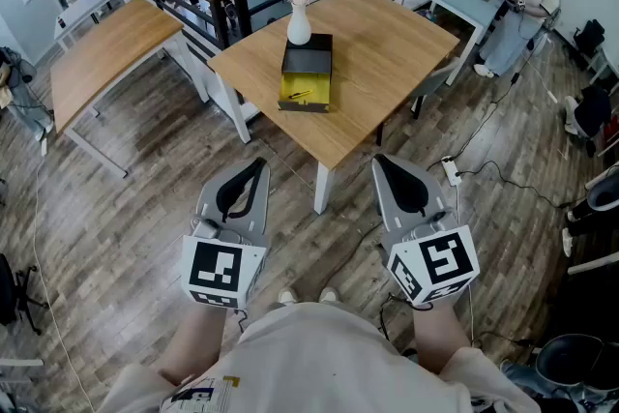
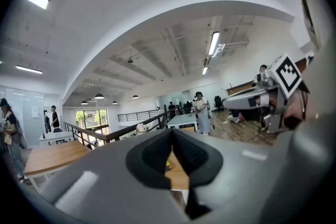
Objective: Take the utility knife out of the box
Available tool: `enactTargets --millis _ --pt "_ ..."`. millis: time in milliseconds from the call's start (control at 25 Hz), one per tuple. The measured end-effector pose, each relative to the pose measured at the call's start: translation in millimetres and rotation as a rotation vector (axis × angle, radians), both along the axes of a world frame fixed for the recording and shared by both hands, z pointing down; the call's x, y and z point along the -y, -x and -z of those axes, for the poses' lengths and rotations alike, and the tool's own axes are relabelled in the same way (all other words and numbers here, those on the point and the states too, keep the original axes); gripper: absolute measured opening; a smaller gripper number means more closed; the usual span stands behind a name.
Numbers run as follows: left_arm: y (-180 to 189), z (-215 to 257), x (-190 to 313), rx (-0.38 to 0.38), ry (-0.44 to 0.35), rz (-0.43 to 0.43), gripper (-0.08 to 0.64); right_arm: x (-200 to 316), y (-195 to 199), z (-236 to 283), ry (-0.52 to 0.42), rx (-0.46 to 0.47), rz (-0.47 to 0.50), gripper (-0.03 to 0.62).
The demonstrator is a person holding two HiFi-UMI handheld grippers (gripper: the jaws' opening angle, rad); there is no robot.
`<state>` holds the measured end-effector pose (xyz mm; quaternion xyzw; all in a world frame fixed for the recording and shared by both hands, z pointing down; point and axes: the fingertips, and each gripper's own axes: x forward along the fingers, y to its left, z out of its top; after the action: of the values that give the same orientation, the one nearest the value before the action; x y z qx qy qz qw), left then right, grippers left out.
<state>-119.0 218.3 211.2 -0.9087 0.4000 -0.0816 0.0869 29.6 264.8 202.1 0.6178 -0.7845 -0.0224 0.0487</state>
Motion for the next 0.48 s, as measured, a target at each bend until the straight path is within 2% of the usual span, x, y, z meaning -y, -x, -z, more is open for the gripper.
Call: enactTargets --millis 160,480 --pt "-6 -2 -1 0.007 0.007 0.0 0.002 0 -7 -5 0.011 -0.009 -0.017 0.0" --pt "-11 -10 -5 0.017 0.025 0.006 0.002 -3 -9 -13 0.027 0.004 0.007 0.0"
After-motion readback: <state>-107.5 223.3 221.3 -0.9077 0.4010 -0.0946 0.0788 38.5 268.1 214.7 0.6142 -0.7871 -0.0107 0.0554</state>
